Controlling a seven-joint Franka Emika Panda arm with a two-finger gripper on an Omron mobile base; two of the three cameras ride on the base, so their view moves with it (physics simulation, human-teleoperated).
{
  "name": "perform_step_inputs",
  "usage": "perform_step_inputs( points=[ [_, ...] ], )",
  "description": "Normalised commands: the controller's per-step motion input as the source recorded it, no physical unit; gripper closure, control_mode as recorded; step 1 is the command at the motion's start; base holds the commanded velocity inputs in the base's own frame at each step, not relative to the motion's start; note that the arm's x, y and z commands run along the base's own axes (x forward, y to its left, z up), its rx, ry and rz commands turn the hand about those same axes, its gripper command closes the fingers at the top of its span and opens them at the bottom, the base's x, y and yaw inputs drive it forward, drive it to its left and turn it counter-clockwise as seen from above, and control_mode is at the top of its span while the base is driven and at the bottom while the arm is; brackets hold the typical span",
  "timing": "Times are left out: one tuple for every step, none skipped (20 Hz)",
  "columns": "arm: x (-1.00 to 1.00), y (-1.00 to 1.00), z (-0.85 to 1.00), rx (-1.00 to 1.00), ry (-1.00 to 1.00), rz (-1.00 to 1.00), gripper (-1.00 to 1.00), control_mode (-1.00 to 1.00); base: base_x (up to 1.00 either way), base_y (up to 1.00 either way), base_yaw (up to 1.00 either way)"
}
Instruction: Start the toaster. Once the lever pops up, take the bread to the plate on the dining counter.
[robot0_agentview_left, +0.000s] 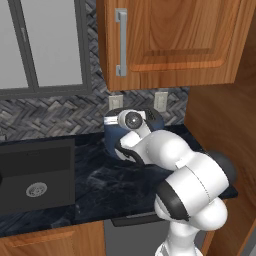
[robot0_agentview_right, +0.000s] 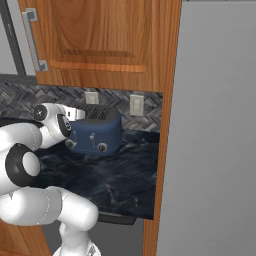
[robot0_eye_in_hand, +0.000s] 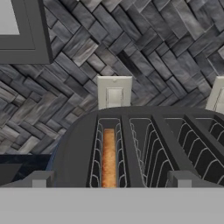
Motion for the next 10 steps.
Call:
perform_step_inputs(
  points=[
    [0.00,0.00,0.00,0.00,0.00,0.00,-1.00,-1.00,0.00,0.00,0.00],
    [0.00,0.00,0.00,0.00,0.00,0.00,-1.00,-1.00,0.00,0.00,0.00],
    [0.00,0.00,0.00,0.00,0.00,0.00,-1.00,-1.00,0.00,0.00,0.00],
    [0.00,0.00,0.00,0.00,0.00,0.00,-1.00,-1.00,0.00,0.00,0.00],
    [0.00,0.00,0.00,0.00,0.00,0.00,-1.00,-1.00,0.00,0.00,0.00],
    [0.00,0.00,0.00,0.00,0.00,0.00,-1.00,-1.00,0.00,0.00,0.00],
    [0.00,0.00,0.00,0.00,0.00,0.00,-1.00,-1.00,0.00,0.00,0.00],
    [0.00,0.00,0.00,0.00,0.00,0.00,-1.00,-1.00,0.00,0.00,0.00],
    [0.00,0.00,0.00,0.00,0.00,0.00,-1.00,-1.00,0.00,0.00,0.00],
    [0.00,0.00,0.00,0.00,0.00,0.00,-1.00,-1.00,0.00,0.00,0.00]
  ],
)
